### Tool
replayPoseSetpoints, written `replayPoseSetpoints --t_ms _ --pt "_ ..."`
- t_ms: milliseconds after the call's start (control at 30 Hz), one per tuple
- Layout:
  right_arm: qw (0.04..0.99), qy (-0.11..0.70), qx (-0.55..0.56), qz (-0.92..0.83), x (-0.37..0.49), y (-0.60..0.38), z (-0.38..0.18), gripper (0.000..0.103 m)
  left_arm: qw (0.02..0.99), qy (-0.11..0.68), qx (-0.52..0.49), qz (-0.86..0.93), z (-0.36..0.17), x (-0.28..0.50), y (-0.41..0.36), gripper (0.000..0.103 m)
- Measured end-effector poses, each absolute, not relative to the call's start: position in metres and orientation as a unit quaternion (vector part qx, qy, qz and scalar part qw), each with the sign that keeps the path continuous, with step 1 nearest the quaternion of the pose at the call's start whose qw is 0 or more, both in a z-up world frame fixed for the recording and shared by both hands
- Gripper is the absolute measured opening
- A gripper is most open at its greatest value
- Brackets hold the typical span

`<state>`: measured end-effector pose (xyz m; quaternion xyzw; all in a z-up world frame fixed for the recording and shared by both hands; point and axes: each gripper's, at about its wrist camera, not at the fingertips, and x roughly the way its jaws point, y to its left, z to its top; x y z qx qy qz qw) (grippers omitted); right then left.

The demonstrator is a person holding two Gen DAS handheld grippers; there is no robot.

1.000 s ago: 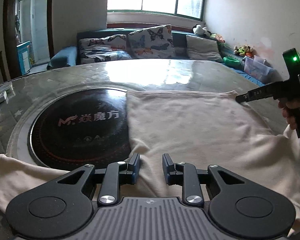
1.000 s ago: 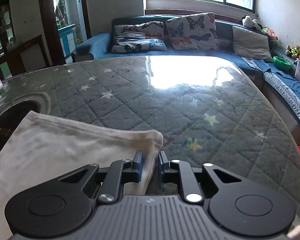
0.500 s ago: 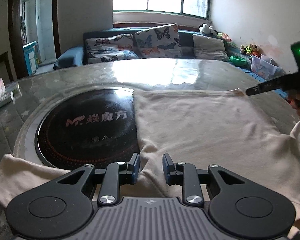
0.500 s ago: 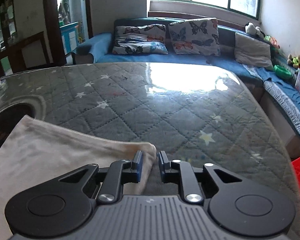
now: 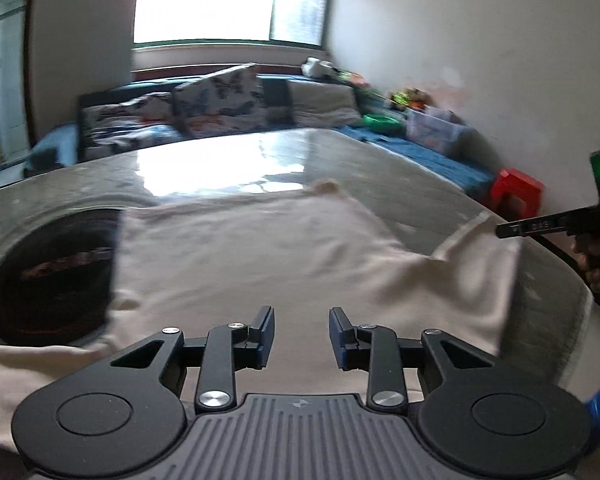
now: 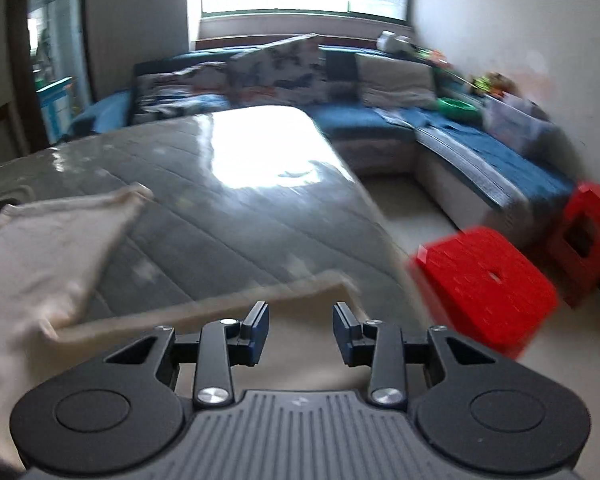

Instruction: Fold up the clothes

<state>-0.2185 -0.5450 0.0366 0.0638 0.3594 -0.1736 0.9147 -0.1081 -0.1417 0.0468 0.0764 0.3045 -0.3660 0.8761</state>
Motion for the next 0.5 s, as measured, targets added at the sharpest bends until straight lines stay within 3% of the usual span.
replayPoseSetpoints --t_ms 500 --pt "0.913 0.328 0.107 -0.218 -0.244 -0.565 0.021 0.035 0.858 0.312 0.107 -0.394 0.032 -0.132 -0.173 0.035"
